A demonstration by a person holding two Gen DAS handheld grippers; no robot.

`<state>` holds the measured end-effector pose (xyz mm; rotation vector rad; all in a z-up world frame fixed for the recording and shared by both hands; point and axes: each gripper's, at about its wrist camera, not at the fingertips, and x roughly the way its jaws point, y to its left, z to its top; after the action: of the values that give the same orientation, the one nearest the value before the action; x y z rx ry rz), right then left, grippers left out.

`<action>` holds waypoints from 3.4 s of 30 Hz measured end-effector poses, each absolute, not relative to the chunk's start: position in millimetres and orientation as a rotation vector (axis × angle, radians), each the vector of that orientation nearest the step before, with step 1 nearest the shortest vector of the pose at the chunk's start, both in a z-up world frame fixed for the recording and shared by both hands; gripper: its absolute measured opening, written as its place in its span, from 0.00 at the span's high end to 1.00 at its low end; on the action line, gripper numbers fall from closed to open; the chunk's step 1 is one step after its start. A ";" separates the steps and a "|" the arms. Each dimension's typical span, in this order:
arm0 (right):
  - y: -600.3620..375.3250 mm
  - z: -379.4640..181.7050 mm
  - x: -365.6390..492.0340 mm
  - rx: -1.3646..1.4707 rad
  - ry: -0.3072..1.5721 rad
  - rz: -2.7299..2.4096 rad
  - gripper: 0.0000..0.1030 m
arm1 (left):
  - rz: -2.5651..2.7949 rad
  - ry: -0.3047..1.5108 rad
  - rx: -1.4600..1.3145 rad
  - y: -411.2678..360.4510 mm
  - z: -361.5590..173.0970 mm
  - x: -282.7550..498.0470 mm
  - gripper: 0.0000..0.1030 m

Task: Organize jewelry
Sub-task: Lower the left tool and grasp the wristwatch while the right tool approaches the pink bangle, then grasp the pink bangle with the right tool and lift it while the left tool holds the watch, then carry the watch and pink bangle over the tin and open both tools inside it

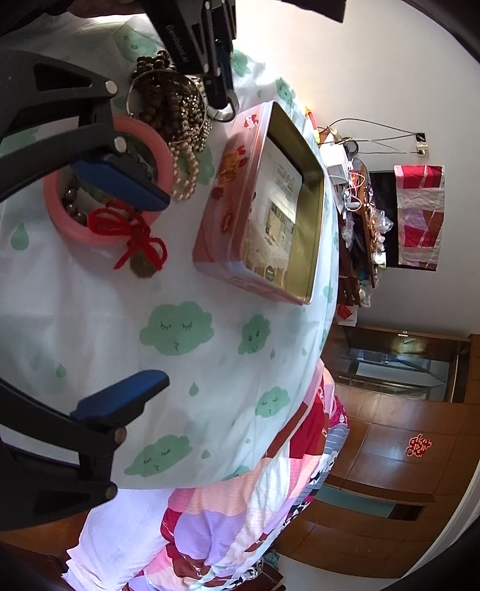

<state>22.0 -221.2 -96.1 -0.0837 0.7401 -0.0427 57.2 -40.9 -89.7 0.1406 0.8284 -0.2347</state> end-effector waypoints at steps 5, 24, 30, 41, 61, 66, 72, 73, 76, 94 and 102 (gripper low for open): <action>-211.7 -95.5 20.6 -0.122 0.727 0.010 0.35 | -0.218 0.786 0.144 -30.5 -74.8 49.6 0.85; -195.7 -114.2 26.7 -0.154 0.815 0.167 0.60 | -0.229 0.781 0.121 -17.5 -70.1 38.3 0.85; -190.3 -112.3 23.3 -0.227 0.781 0.114 0.46 | -0.233 0.786 0.119 -18.1 -70.9 37.2 0.85; -179.9 -108.0 31.2 -0.332 0.737 0.145 0.50 | -0.242 0.789 0.120 -18.9 -71.2 36.1 0.85; -192.0 -90.2 31.8 -0.196 0.752 0.255 0.86 | -0.248 0.775 0.107 -17.1 -63.2 33.4 0.85; -195.8 -71.4 23.8 -0.144 0.685 0.248 0.88 | -0.250 0.760 0.103 -16.0 -57.0 32.1 0.85; -201.2 -60.0 23.2 -0.120 0.642 0.233 0.89 | -0.250 0.747 0.098 -12.6 -51.1 32.9 0.85; -201.4 -58.9 24.5 -0.117 0.638 0.230 0.89 | -0.251 0.743 0.099 -12.2 -49.2 33.4 0.85; -203.6 -55.8 26.2 -0.118 0.628 0.224 0.89 | -0.248 0.727 0.107 -11.5 -41.9 35.6 0.85; -210.4 -25.8 64.8 -0.120 0.591 0.190 0.89 | -0.277 0.676 0.167 -36.9 -5.3 77.7 0.85; -210.2 -21.4 92.3 -0.138 0.601 0.174 0.89 | -0.257 0.683 0.200 -48.6 -5.3 110.7 0.85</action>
<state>92.3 -210.2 -21.4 -0.1378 0.6012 0.1738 110.7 -48.6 -5.3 0.2001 0.6834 -0.2572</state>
